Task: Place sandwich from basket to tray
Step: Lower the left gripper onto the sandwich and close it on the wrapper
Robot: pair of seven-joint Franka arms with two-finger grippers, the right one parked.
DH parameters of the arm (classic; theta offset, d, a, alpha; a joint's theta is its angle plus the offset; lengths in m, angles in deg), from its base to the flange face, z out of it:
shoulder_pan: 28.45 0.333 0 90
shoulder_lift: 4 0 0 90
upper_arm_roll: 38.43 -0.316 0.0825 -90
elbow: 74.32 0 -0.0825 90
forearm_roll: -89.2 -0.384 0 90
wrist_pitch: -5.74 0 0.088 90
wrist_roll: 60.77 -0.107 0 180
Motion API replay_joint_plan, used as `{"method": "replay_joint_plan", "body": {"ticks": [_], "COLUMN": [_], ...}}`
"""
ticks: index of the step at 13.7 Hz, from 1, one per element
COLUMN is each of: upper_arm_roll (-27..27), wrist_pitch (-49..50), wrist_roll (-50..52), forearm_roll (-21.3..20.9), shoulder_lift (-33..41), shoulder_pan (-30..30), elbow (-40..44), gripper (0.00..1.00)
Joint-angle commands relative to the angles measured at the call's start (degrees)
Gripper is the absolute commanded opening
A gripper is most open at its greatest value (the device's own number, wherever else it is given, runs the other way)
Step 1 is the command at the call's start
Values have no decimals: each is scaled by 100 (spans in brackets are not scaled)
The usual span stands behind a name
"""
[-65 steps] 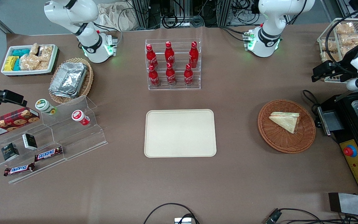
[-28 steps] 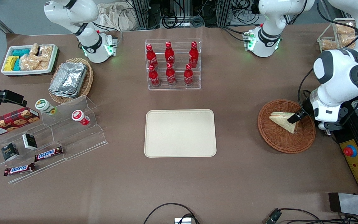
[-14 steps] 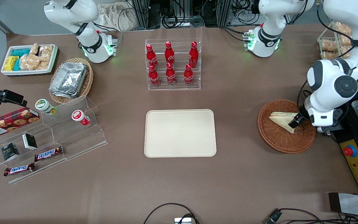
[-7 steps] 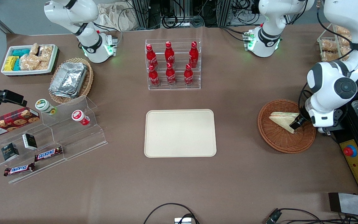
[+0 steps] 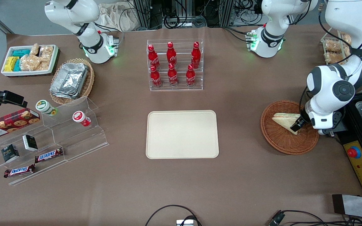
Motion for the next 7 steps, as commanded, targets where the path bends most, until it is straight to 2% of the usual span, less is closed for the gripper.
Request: {"method": "replay_joint_plan", "body": {"ticks": [1,7], "upper_arm_roll": [6,6], "wrist_pitch": [-285,-294], "wrist_roll": [202,317], "forearm_roll": [-111,-111], "shoulder_lift": [4,39], "shoulder_pan": [8,8], "elbow": [-195,-283], "gripper": [100,98]}}
